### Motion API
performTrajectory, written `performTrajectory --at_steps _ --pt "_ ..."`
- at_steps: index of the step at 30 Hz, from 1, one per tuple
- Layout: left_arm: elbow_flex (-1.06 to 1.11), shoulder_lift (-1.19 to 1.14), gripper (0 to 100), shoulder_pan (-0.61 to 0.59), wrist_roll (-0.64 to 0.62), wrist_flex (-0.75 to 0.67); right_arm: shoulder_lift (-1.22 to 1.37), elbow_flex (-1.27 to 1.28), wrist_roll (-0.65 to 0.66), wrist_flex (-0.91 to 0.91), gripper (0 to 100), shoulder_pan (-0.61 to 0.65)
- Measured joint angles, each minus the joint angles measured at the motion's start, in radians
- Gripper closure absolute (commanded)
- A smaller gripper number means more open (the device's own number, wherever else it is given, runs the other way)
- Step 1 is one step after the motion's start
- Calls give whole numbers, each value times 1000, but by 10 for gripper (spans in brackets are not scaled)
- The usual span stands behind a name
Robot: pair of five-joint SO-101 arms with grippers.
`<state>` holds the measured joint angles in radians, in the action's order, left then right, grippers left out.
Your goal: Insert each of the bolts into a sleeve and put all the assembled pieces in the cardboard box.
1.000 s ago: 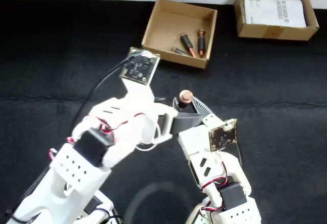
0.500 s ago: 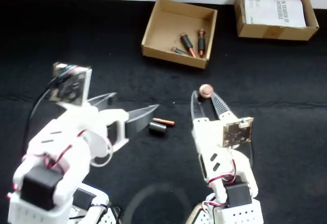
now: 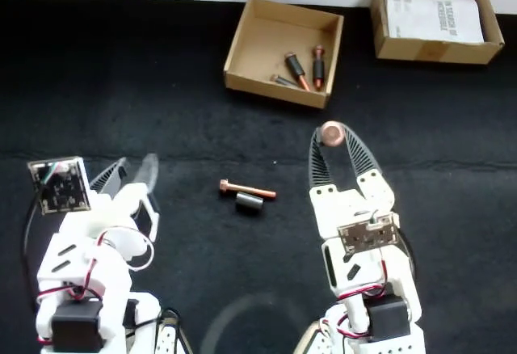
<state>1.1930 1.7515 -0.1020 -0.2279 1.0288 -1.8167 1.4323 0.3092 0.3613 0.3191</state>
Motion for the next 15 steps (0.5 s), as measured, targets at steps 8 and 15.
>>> performTrajectory --at_steps 8,15 --pt "101 31 973 -68 0 -31 26 -74 54 0 992 0" --pt "238 31 973 -72 0 -48 298 -305 57 0 992 -3"
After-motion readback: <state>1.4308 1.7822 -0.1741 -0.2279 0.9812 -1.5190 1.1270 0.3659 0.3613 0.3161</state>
